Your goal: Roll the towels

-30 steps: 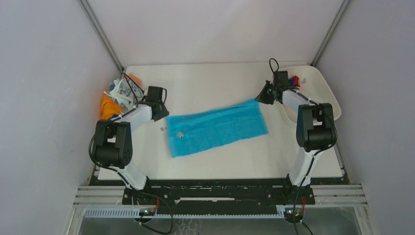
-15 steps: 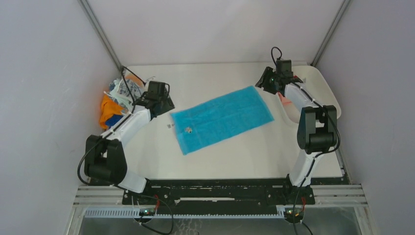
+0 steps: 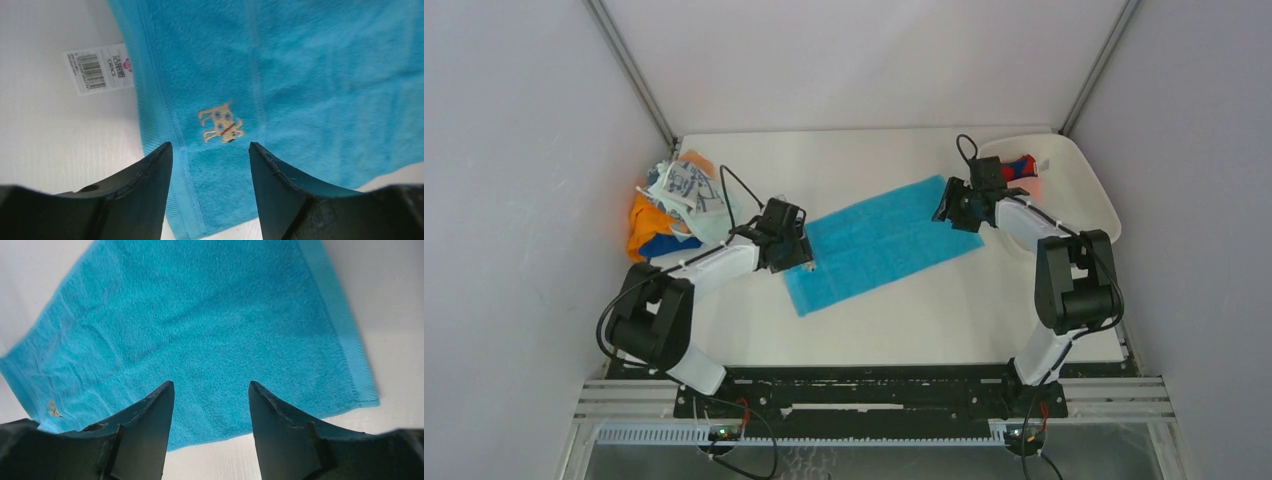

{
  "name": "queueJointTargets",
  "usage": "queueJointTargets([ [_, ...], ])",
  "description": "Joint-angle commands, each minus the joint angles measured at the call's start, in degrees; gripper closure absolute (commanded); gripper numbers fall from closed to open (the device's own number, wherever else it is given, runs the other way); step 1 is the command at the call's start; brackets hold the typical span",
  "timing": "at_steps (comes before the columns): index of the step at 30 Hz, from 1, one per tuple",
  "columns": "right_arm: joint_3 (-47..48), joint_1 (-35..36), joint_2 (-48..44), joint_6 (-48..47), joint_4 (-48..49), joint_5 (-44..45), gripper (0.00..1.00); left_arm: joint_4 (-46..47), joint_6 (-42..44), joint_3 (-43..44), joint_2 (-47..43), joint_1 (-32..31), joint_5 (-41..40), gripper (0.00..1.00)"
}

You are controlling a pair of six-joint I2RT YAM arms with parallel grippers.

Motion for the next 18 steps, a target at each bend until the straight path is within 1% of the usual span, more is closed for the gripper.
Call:
queueJointTargets([
  [1,-1.15,1.87,0.4,-0.24,0.76,-0.46,0.43,3.72,-2.07,-2.97,2.81,2.08,2.29,0.37],
  [3,-2.88,2.65,0.32,0.32,0.91,-0.23,0.42,4.48,-2.24,-4.55,3.58,3.17,2.78,0.37],
  [6,-5.59,3.76,0.23,1.02,0.79,-0.23,0.41,2.73,-2.44,-5.59,4.07,4.69,2.21,0.37],
  [11,-11.37,5.49,-0.35,1.67,-0.86,-1.05,0.38,2.18,-3.92,-10.61,0.87,7.81,2.97,0.37],
  [15,-18.28,8.4,-7.1,2.95,-2.45,0.91,0.37,0.89,-5.01,-15.17,-4.19,9.12,2.42,0.37],
  [18,-24.52,11.71,-14.32,5.79,-2.35,1.16,0.37,0.01,-6.42,-18.63,-9.19,9.29,1.08,0.37],
])
